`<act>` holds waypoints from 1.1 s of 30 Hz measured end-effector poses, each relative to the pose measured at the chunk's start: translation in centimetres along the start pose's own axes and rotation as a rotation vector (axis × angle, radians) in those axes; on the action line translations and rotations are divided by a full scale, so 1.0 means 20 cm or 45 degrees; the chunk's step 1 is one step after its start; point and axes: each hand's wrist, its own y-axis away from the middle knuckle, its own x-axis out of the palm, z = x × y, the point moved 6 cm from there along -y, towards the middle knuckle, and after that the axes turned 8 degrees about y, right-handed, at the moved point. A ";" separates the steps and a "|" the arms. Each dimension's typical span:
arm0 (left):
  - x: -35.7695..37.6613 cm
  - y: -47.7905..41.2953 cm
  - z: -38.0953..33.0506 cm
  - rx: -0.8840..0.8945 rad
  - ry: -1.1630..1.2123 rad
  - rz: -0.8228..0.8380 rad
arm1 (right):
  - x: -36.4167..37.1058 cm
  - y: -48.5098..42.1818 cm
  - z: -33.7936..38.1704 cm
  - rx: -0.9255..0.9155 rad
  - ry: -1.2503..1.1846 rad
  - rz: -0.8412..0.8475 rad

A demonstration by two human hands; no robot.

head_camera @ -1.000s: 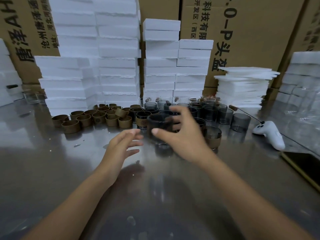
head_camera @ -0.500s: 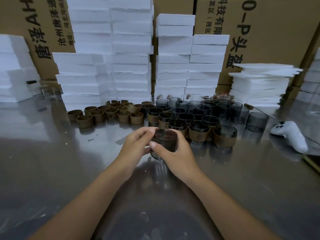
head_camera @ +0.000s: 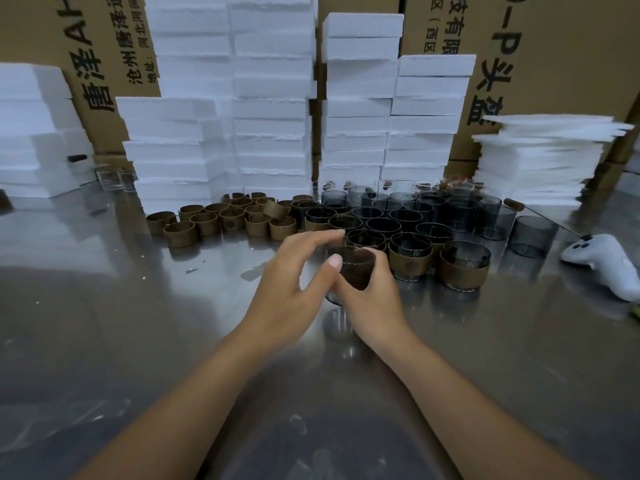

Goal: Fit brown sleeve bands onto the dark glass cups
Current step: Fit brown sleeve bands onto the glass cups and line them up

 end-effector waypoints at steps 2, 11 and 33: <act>0.01 0.00 0.00 -0.010 0.001 0.026 | 0.00 0.00 0.00 -0.016 -0.011 0.008; -0.01 0.00 0.05 -0.062 -0.039 0.000 | 0.00 0.01 0.03 -0.042 -0.093 0.003; 0.07 0.02 0.07 -0.035 -0.056 0.257 | 0.05 0.05 0.10 -0.171 0.254 0.194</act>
